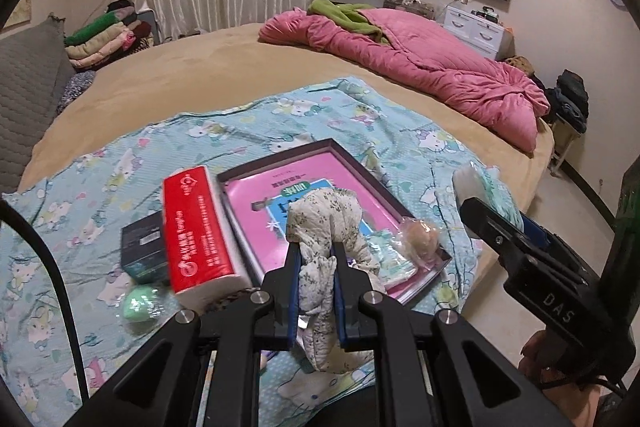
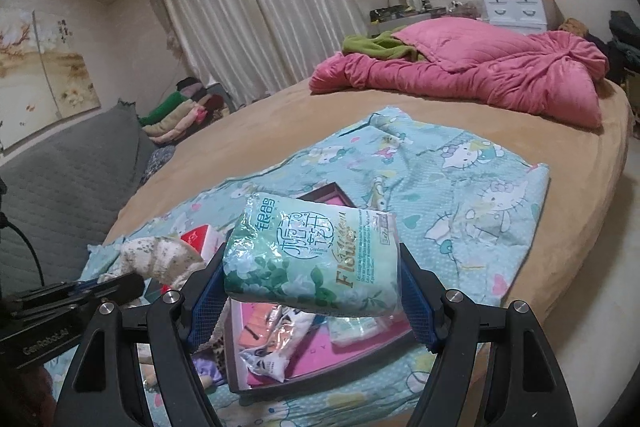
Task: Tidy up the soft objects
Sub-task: 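Carry the scrunchie with the left tool while the right tool carries the tissue pack over the tray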
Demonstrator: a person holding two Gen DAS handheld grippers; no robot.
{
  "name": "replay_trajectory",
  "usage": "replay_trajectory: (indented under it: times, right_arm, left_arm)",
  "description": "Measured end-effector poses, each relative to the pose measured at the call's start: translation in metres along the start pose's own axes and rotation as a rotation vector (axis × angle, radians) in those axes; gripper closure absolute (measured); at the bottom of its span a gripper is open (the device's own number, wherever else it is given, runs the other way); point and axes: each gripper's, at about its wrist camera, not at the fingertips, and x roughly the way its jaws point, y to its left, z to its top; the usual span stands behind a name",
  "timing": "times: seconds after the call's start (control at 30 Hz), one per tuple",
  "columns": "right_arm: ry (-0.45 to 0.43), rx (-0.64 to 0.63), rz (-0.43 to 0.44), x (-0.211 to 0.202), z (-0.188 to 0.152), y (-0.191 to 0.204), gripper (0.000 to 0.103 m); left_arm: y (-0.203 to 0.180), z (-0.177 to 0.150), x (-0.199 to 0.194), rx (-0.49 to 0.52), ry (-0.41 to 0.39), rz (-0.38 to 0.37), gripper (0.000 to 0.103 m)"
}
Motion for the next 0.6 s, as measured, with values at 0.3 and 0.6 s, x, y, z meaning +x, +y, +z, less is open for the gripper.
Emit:
replay_trajectory:
  times: [0.3,0.6]
  right_arm:
    - [0.008,-0.003,-0.023,0.006,-0.004,-0.009,0.025]
    - [0.041,-0.017,-0.03,0.023,-0.012,-0.011,0.025]
  left_arm:
    - [-0.005,-0.004,0.038,-0.033,0.045,-0.072,0.089]
    - [-0.004,-0.011,0.073,-0.043,0.097,-0.073,0.089]
